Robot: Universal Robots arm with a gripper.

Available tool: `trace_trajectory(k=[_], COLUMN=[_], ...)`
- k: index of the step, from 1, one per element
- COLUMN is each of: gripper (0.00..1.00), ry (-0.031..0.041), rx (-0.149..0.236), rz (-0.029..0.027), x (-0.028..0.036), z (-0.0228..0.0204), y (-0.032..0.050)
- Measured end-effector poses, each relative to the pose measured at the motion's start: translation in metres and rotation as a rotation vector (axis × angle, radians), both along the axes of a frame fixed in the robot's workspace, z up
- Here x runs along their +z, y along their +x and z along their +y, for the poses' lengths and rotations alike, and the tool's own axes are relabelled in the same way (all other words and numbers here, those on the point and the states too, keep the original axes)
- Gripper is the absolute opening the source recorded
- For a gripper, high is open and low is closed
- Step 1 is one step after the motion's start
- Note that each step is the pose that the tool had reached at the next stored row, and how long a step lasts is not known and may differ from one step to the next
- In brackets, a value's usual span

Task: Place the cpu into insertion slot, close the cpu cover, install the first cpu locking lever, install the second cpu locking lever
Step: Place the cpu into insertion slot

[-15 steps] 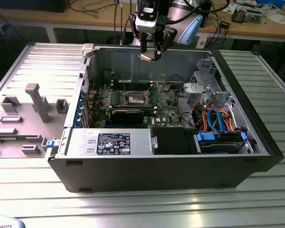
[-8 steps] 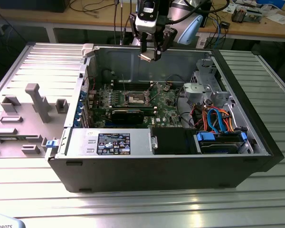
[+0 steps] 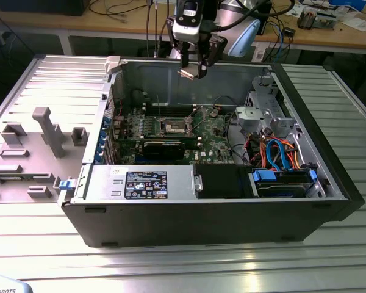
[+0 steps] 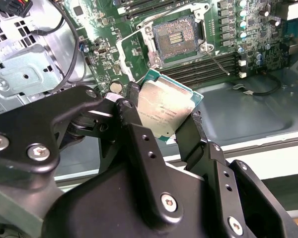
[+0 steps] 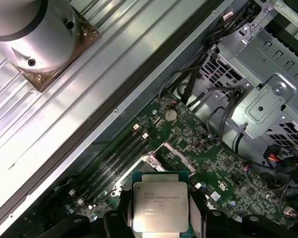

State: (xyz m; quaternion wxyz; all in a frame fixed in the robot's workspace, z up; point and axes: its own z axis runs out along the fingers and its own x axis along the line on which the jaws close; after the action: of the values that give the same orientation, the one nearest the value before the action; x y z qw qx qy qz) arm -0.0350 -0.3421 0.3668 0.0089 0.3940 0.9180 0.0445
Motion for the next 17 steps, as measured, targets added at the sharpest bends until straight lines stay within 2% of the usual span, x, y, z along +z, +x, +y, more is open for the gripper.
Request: trace_trajectory(k=[2, 5, 11, 17], gripper=[0.54, 0.54, 0.54, 0.54], ry=[0.0000, -0.0001, -0.0001, 0.0000], rx=[-0.018, -0.064, -0.071, -0.128], rz=[0.0000, 0.0001, 0.0001, 0.0000], x=[0.0000, -0.0001, -0.0002, -0.0004], z=[0.0000, 0.0000, 0.0000, 0.0000], y=[0.0000, -0.0005, -0.0031, -0.0031])
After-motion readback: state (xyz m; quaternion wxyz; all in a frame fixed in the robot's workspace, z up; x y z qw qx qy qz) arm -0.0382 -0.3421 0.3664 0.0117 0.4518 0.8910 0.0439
